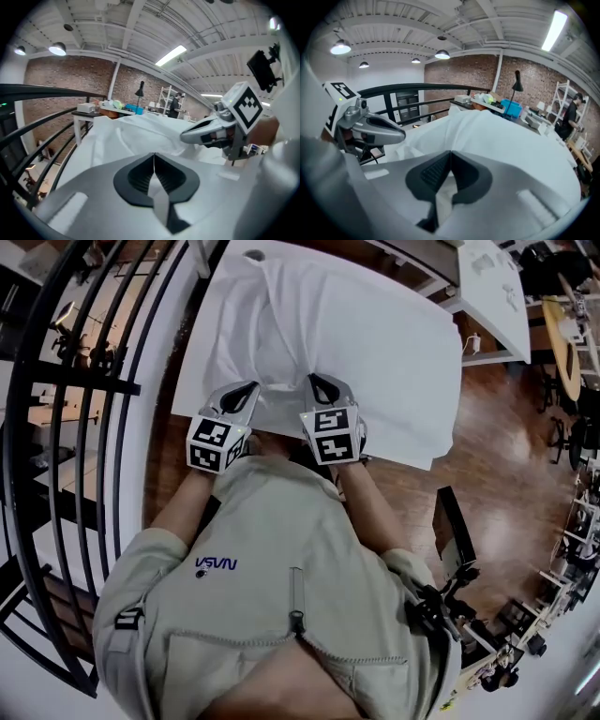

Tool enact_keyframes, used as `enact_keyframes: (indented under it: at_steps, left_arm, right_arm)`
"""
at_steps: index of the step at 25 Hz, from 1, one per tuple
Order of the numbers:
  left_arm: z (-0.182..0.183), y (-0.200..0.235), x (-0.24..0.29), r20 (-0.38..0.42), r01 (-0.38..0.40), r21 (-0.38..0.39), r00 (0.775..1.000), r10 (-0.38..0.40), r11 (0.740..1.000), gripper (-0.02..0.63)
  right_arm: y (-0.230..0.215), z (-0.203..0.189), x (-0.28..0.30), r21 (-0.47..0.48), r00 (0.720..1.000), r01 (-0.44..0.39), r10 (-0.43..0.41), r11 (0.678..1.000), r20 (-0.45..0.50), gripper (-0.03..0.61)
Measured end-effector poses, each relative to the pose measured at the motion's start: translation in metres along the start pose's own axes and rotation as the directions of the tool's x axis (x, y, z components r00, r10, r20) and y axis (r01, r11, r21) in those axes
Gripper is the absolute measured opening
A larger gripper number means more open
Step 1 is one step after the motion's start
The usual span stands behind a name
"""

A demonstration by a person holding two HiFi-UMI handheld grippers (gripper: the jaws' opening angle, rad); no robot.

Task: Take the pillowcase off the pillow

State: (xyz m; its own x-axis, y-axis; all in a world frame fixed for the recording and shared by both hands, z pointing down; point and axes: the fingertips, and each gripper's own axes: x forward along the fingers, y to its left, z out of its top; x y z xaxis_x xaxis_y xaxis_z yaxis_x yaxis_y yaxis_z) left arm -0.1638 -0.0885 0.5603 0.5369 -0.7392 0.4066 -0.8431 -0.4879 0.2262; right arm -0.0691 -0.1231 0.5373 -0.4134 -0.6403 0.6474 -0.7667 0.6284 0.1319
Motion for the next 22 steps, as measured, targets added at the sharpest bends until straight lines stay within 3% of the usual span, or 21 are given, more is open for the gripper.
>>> enact_keyframes:
  at_steps: [2,4,7,9,12,17,19,21,22]
  left_arm:
    - [-0.010,0.024,-0.004,-0.039,-0.058,-0.054,0.998,0.056,0.997,0.047]
    - [-0.028,0.030,0.003,-0.106,-0.025,-0.166,0.994,0.008,0.986,0.158]
    - [-0.042,0.021,0.023,-0.115,0.078,-0.386,0.985,-0.132,0.919,0.224]
    - [-0.043,0.016,0.032,-0.090,0.124,-0.466,0.978,-0.187,0.876,0.224]
    - [-0.046,0.009,0.038,-0.076,0.165,-0.477,0.971,-0.227,0.864,0.190]
    - [-0.048,0.000,0.028,-0.067,0.169,-0.418,0.974,-0.216,0.893,0.084]
    - [-0.041,0.001,0.023,-0.033,0.168,-0.415,0.979,-0.199,0.894,0.071]
    - [-0.034,0.002,0.020,-0.002,0.172,-0.404,0.982,-0.189,0.898,0.066]
    - [-0.031,0.002,0.018,0.006,0.175,-0.395,0.982,-0.188,0.902,0.066]
  right_arm:
    - [-0.010,-0.001,-0.005,0.024,1.000,0.025,-0.026,0.999,0.007,0.009]
    - [-0.014,-0.005,-0.012,0.035,0.999,0.041,-0.041,0.999,0.009,0.009]
    - [-0.015,-0.014,-0.021,0.040,0.998,0.061,-0.062,0.997,0.004,0.009]
    - [-0.017,-0.028,-0.024,0.051,0.997,0.081,-0.081,0.995,-0.012,0.009]
    - [-0.023,-0.052,-0.024,0.069,0.994,0.104,-0.100,0.992,-0.054,0.009]
    - [-0.022,-0.067,-0.013,0.028,0.991,0.059,-0.056,0.998,-0.121,0.016]
    - [-0.018,-0.047,-0.018,-0.030,0.995,0.040,-0.042,0.999,-0.093,0.047]
    - [-0.008,-0.013,-0.026,-0.134,0.999,0.032,-0.034,0.990,-0.017,0.127]
    - [0.001,0.005,-0.031,-0.198,0.999,0.028,-0.023,0.980,0.029,0.133]
